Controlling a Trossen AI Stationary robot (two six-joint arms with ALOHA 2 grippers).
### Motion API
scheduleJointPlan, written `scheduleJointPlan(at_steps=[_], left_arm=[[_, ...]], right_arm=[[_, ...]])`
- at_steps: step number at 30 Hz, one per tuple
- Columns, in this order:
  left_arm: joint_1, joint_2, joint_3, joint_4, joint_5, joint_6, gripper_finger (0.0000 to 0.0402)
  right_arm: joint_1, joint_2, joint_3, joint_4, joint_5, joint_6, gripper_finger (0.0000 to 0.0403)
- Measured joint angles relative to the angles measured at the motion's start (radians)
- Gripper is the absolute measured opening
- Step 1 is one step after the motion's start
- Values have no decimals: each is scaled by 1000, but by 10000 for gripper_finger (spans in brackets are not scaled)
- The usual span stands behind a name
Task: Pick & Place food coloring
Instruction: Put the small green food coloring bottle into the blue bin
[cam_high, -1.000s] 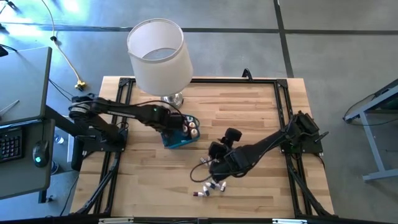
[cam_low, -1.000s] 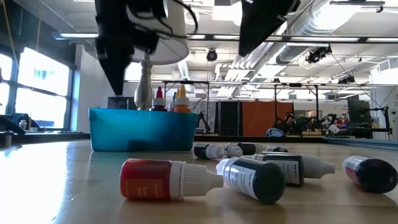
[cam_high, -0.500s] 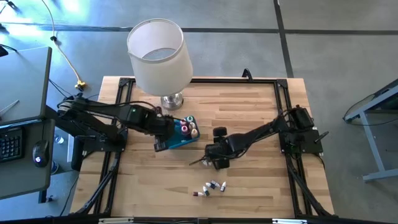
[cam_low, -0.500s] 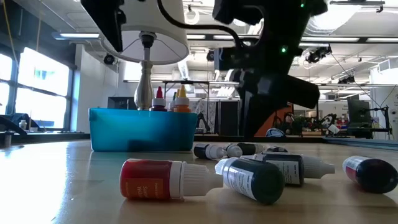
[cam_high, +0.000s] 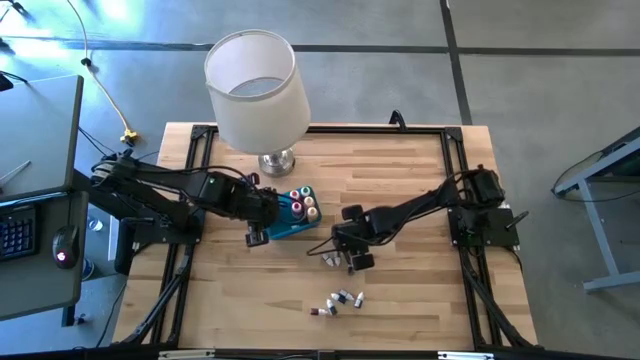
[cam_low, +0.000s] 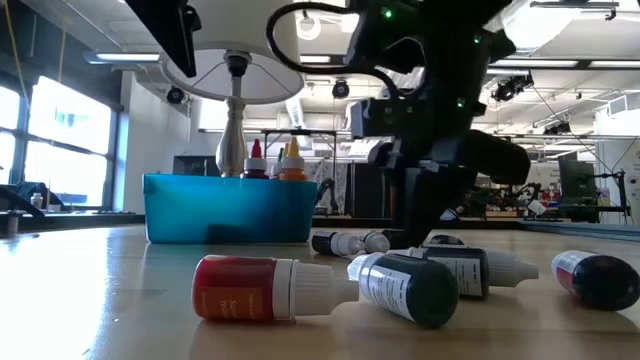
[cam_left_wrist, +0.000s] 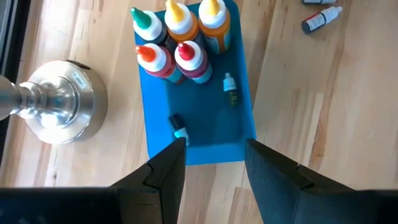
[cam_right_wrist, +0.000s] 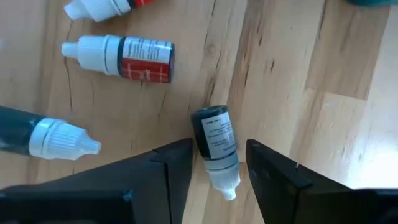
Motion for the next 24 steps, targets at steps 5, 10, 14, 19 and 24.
scheduleJointPlan(at_steps=[5, 10, 14, 19, 24], left_arm=[[0, 0, 0, -6, 0, 0, 158], [0, -10, 0, -75, 0, -3, 158], [0, -23, 0, -87, -24, 0, 158], [0, -45, -1, -94, -79, 6, 158], [0, -71, 0, -111, -87, -25, 158]], right_arm=[[-10, -4, -30, 51, -30, -9, 120], [-10, 2, 13, 45, -52, -19, 67], [-3, 1, 127, 156, -28, -44, 65], [-7, 1, 274, 273, 199, -184, 65], [-70, 45, 328, 335, 141, -185, 68]])
